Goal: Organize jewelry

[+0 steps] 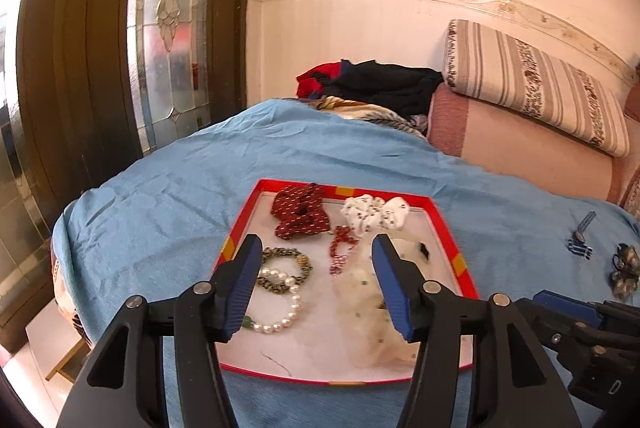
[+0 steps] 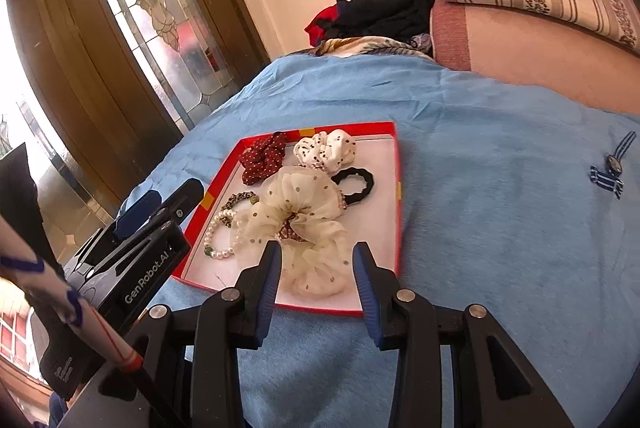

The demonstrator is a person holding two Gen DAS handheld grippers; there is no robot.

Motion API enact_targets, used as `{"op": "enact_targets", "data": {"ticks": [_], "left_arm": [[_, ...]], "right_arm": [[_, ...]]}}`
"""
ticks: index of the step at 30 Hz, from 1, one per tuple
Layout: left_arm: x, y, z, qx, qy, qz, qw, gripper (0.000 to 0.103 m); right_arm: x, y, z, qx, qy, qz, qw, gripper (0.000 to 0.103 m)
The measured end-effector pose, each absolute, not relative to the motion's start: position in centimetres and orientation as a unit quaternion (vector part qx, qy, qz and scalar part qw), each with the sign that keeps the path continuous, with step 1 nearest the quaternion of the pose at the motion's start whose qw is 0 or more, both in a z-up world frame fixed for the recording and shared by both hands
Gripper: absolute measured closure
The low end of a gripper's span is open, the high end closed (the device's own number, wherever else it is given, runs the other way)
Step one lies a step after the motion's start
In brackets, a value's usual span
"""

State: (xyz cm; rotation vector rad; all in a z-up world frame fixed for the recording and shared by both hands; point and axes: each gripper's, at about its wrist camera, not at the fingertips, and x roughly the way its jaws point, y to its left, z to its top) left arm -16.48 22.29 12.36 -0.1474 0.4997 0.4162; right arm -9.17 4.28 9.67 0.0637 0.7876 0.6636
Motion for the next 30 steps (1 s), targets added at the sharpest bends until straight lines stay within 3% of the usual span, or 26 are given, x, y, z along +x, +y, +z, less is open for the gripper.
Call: {"op": "enact_targets", "data": {"ticks": [11, 30], "left_arm": [[-18.0, 19.2, 14.8, -0.05, 0.232, 0.184, 0.954, 0.038], [-25.7, 12.9, 23.2, 0.0, 0.162, 0.173, 0.972, 0.016]], "right_arm": [[-10.1, 0.4, 10.9, 0.057, 0.365, 0.302, 0.879, 0.061], [-17.7, -6.2, 17.2, 0.074, 0.281, 0.307, 0.906, 0.042]]}}
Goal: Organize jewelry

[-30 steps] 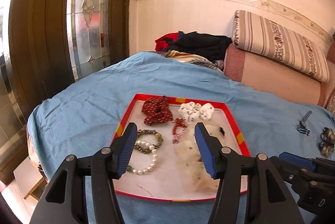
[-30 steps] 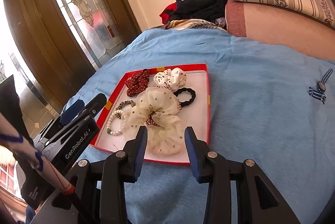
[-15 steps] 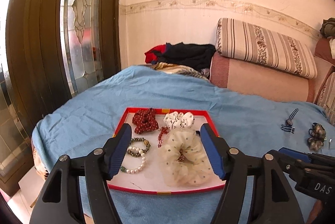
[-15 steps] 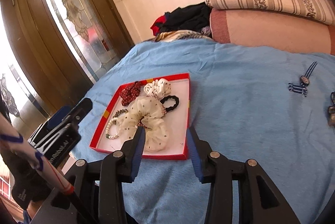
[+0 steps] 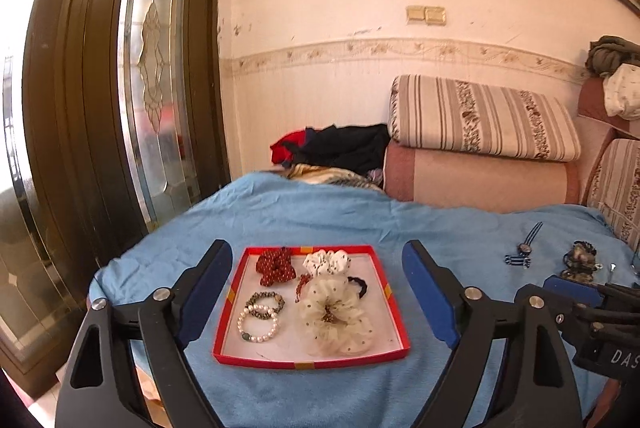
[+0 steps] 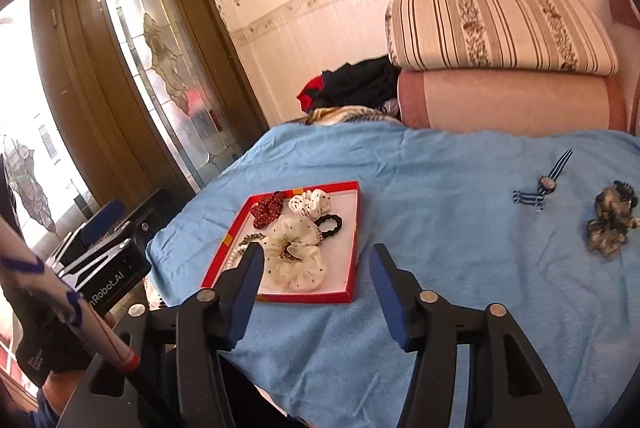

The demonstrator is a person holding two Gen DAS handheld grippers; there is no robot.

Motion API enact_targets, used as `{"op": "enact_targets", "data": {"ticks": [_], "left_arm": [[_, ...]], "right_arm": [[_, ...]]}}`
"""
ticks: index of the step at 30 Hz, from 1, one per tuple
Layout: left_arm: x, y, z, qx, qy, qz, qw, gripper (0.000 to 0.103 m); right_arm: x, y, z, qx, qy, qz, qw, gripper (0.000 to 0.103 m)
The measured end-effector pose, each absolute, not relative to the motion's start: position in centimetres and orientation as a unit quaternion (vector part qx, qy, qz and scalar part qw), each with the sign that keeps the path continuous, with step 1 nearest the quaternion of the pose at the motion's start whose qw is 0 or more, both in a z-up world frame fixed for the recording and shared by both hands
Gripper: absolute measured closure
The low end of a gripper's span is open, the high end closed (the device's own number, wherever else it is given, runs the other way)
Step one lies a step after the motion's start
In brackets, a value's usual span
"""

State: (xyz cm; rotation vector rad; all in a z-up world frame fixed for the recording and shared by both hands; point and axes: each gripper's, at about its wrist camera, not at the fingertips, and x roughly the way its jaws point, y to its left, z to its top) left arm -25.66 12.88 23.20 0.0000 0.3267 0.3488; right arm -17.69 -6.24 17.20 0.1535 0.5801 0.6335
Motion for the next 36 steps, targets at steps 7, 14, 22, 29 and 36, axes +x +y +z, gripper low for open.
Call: {"op": "enact_targets", "data": {"ticks": [7, 14, 22, 29, 36], "left_arm": [[-28.3, 11.4, 25.0, 0.009, 0.145, 0.166, 0.975, 0.009], [-29.7, 11.3, 25.6, 0.01, 0.151, 0.168, 0.974, 0.001], [-29.9, 12.6, 25.1, -0.006, 0.178, 0.168, 0.97, 0.0], [-29.1, 14.7, 24.3, -0.035, 0.202, 0.189, 0.96, 0.0], [-28.3, 16.7, 23.5, -0.048, 0.224, 0.212, 0.95, 0.0]], "right_arm": [[-20.9, -8.3, 18.8, 0.072, 0.252, 0.305, 0.916, 0.035], [-22.3, -9.0, 19.5, 0.072, 0.251, 0.299, 0.918, 0.03], [-23.7, -8.5, 20.0, 0.054, 0.255, 0.295, 0.919, 0.024], [-24.1, -7.7, 20.2, 0.036, 0.261, 0.284, 0.922, 0.02], [-23.4, -6.1, 19.8, 0.02, 0.272, 0.282, 0.92, 0.019]]}}
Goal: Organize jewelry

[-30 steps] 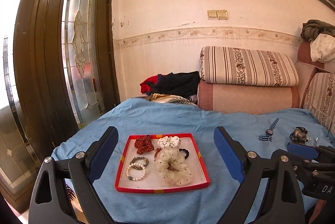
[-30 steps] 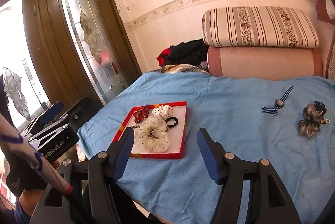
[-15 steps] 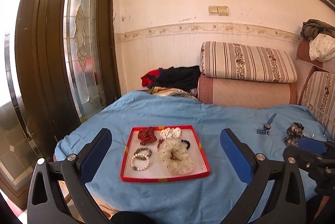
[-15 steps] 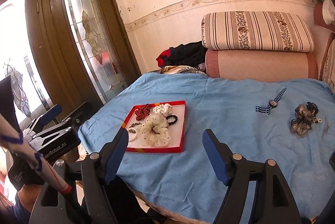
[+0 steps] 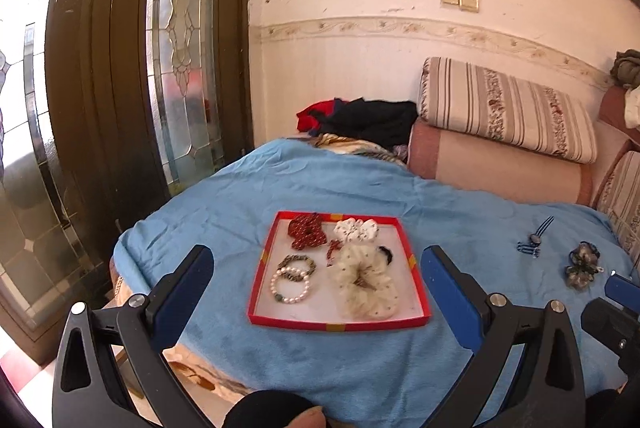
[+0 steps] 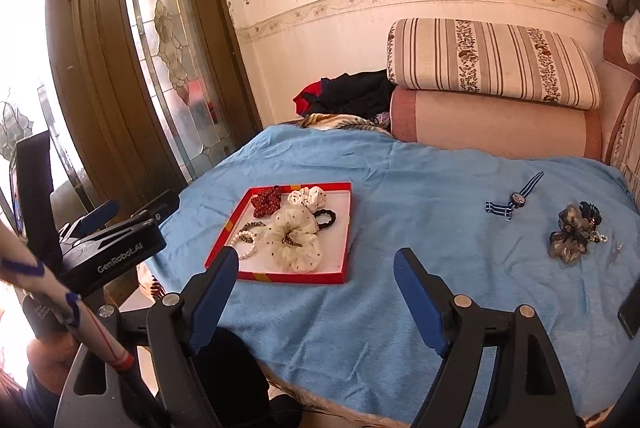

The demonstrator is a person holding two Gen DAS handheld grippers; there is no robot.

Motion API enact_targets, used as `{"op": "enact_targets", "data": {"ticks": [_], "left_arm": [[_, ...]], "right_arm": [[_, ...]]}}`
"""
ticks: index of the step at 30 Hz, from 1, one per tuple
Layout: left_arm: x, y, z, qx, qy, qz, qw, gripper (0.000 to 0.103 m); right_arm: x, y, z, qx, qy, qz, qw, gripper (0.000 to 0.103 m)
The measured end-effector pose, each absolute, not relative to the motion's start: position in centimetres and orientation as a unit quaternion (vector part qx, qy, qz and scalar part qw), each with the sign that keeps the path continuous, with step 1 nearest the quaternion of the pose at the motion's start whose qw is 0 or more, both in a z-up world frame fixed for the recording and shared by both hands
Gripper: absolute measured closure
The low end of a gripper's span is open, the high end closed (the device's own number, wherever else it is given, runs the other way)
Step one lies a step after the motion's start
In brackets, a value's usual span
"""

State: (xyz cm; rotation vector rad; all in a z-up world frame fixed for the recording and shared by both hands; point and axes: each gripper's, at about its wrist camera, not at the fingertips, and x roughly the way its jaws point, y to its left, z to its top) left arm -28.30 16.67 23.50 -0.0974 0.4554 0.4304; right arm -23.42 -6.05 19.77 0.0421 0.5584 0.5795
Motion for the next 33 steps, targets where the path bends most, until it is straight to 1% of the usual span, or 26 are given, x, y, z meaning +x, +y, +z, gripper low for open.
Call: {"op": "enact_targets", "data": {"ticks": [6, 9, 21, 28, 33], "left_arm": [[-27.0, 17.4, 21.9, -0.037, 0.26, 0.2, 0.944, 0.0], [-26.9, 17.6, 21.2, -0.03, 0.258, 0.199, 0.945, 0.0], [-26.2, 20.3, 18.7, -0.064, 0.267, 0.224, 0.935, 0.0], [-26.7, 21.7, 18.0, -0.076, 0.273, 0.238, 0.929, 0.0], [-27.0, 22.1, 17.7, -0.075, 0.276, 0.242, 0.927, 0.0]], "right_arm": [[-22.7, -5.1, 18.5, 0.008, 0.288, 0.279, 0.916, 0.019], [-22.3, -4.6, 18.0, 0.004, 0.296, 0.277, 0.914, 0.019], [-22.1, -1.7, 17.1, -0.036, 0.299, 0.274, 0.913, 0.019], [-22.9, 0.1, 16.9, -0.054, 0.275, 0.27, 0.921, 0.018], [-23.0, 1.1, 16.3, -0.065, 0.277, 0.271, 0.92, 0.016]]}}
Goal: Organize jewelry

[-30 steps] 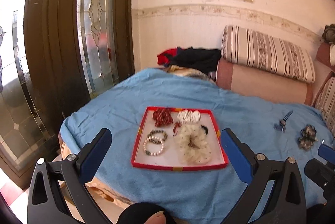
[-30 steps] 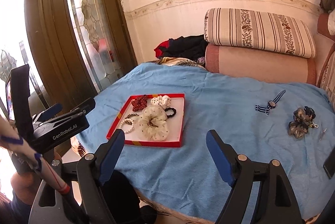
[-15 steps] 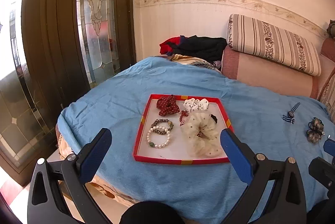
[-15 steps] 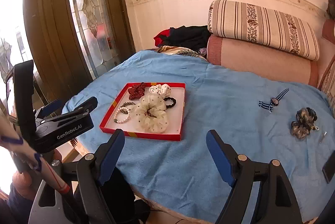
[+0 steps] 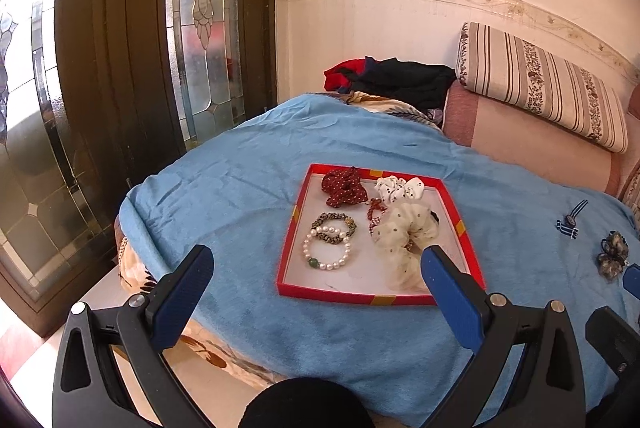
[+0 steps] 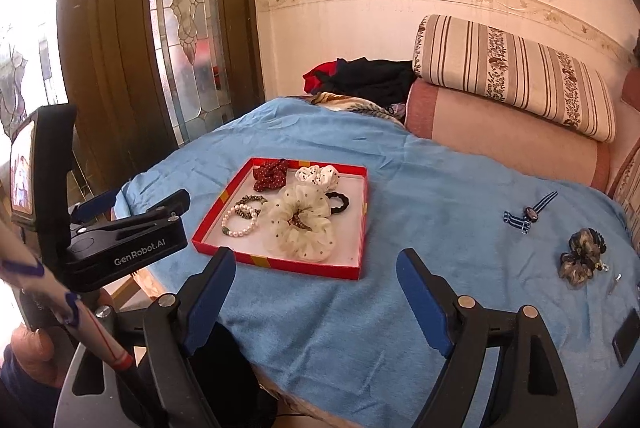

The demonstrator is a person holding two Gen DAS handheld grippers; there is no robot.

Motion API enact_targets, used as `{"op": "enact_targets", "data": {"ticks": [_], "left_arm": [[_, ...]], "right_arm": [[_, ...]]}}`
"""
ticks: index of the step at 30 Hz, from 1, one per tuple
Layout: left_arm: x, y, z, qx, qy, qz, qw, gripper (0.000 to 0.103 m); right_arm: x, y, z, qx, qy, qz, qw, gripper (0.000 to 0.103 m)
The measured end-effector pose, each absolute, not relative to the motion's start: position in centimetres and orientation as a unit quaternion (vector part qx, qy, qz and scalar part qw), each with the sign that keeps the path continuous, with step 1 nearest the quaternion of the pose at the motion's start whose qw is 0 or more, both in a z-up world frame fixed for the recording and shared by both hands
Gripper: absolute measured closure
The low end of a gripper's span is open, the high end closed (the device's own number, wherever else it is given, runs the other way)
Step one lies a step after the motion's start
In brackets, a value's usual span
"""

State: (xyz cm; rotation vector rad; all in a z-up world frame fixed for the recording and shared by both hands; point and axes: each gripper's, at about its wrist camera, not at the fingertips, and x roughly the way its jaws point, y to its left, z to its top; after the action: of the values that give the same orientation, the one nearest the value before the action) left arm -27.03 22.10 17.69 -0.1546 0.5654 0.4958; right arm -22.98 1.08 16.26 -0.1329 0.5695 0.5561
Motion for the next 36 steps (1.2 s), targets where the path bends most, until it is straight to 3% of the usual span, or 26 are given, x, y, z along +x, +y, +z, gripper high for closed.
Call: {"op": "enact_targets", "data": {"ticks": [36], "left_arm": [[-26.96, 21.73, 17.16, -0.068, 0.278, 0.224, 0.931, 0.0]], "right_arm": [[-22.35, 0.6, 15.71, -0.056, 0.291, 0.264, 0.918, 0.015]]}}
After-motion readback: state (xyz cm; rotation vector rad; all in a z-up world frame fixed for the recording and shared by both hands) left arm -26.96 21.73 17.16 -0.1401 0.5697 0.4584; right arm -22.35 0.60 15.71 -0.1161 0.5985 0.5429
